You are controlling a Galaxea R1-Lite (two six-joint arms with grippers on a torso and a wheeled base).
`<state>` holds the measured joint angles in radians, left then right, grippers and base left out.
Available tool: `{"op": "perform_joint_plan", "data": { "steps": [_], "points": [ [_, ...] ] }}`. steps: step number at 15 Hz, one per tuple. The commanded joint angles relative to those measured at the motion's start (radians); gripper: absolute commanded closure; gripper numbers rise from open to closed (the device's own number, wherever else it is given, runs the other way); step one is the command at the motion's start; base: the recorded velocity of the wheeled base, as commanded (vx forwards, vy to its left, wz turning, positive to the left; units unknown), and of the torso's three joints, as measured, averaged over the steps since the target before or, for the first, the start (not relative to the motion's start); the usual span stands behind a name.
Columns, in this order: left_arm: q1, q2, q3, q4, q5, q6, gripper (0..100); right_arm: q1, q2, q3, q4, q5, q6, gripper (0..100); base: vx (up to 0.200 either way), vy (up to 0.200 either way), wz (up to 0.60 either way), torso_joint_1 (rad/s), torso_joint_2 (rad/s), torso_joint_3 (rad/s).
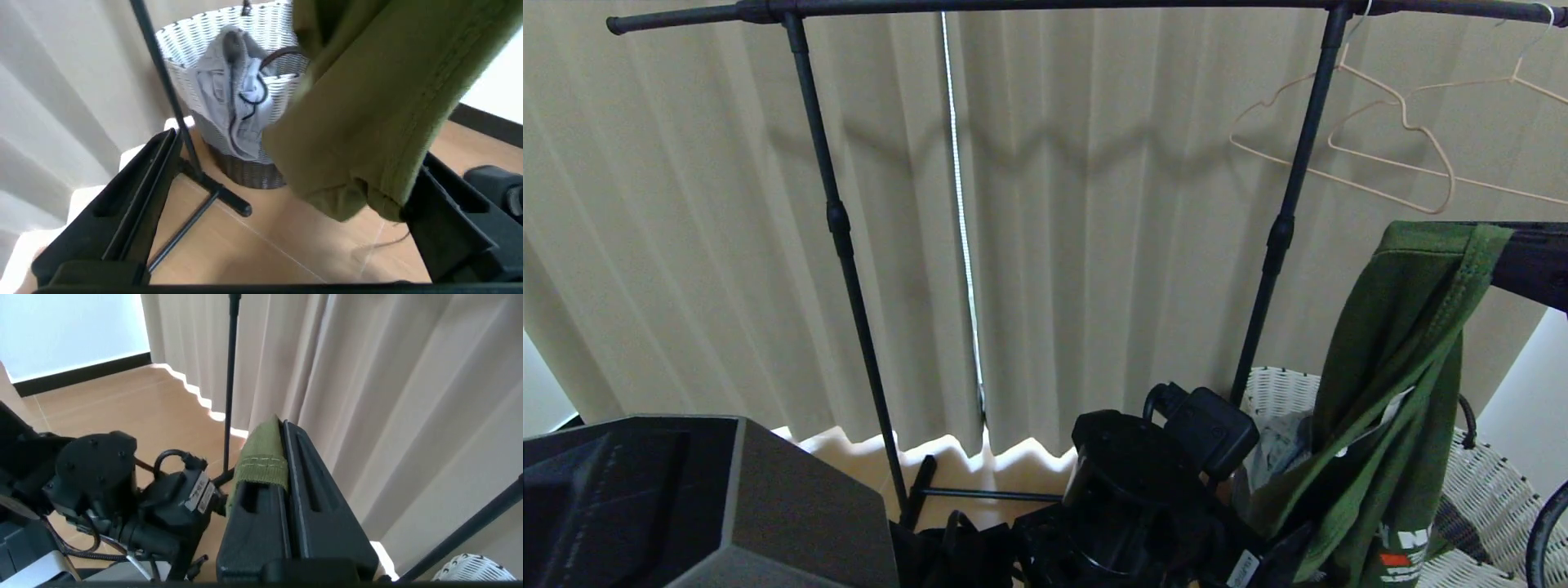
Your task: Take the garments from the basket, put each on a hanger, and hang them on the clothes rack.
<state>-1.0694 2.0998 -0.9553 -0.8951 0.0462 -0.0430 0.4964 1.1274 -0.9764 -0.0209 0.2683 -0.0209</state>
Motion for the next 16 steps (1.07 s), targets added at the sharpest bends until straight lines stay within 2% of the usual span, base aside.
{"op": "perform_joint_plan", "data": {
  "steps": [1,3,5,7,10,14,15,16],
  "points": [
    [0.005,-0.003,0.006,-0.036,0.020,-0.009,0,0.001,-0.002,0.001,-0.001,0.000,-0.001,100,0.000,0.000,0.00,0.000,0.00,0.000],
    [0.011,-0.009,0.030,-0.156,0.017,-0.025,0,0.001,0.002,0.007,-0.025,0.000,-0.001,100,0.000,0.000,0.00,0.000,0.00,0.000],
    [0.032,-0.012,0.029,-0.202,0.017,-0.023,0,0.001,0.002,0.008,-0.030,0.000,0.002,100,0.000,0.000,0.00,0.000,0.00,0.000],
    [0.049,-0.009,0.029,-0.208,0.017,-0.020,0,0.001,0.000,0.008,-0.030,0.000,0.002,100,0.000,0.000,0.00,0.000,0.00,0.000],
    [0.101,-0.006,0.101,-0.206,0.018,0.005,0,0.001,0.000,0.008,-0.031,-0.001,0.002,100,0.000,0.000,0.00,0.000,0.00,0.000],
    [0.108,-0.004,0.109,-0.203,0.018,0.017,0,0.001,-0.002,0.008,-0.031,-0.001,0.002,100,0.000,0.000,0.00,0.000,0.00,0.000],
    [0.108,-0.004,0.112,-0.203,0.017,0.028,100,0.001,-0.002,0.008,-0.031,-0.001,0.002,100,0.000,0.000,0.00,0.000,0.00,0.000],
    [0.108,-0.004,0.115,-0.200,0.017,0.034,100,0.001,-0.002,0.007,-0.031,-0.001,0.002,100,0.000,0.000,0.00,0.000,0.00,0.000]
  ]
}}
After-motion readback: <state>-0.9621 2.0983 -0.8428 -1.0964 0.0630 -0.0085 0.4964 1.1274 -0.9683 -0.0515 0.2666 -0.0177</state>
